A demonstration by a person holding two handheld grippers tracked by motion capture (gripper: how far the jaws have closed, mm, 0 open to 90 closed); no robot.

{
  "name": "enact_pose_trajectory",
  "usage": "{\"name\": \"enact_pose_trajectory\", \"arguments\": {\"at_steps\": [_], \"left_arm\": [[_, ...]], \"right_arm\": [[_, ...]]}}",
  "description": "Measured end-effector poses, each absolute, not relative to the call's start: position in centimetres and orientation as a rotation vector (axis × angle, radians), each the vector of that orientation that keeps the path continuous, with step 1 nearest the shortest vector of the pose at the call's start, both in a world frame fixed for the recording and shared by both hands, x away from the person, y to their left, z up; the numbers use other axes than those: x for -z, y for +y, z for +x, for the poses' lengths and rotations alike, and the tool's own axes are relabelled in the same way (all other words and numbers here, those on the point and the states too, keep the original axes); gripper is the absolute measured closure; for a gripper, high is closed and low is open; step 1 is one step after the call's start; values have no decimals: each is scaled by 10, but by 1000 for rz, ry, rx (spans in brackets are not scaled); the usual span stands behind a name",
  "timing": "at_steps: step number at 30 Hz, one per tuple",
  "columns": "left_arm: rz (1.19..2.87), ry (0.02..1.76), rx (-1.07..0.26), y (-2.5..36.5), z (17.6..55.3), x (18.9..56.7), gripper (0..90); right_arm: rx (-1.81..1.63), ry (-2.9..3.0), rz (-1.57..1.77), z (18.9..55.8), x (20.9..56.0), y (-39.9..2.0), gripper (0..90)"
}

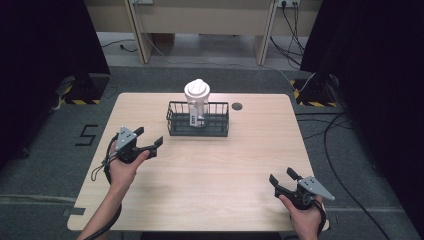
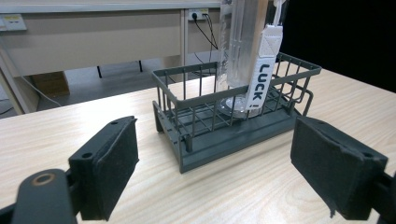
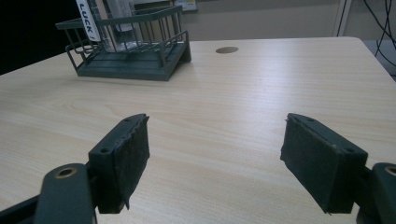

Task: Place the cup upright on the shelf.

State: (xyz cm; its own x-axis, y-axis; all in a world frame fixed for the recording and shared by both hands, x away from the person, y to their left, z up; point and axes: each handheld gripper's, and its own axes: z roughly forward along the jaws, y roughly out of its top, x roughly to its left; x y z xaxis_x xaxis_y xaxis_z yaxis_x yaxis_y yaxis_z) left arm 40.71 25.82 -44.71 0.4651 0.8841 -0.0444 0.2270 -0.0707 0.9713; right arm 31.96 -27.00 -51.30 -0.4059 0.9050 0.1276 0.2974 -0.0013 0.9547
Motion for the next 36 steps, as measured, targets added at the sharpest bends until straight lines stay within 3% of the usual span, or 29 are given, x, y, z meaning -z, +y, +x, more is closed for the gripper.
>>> {"name": "enact_pose_trajectory", "arguments": {"at_steps": [36], "left_arm": [[1584, 1101, -731, 307, 337, 495, 148]], "right_arm": [[-1420, 1733, 1232, 320, 513, -270, 237]]}}
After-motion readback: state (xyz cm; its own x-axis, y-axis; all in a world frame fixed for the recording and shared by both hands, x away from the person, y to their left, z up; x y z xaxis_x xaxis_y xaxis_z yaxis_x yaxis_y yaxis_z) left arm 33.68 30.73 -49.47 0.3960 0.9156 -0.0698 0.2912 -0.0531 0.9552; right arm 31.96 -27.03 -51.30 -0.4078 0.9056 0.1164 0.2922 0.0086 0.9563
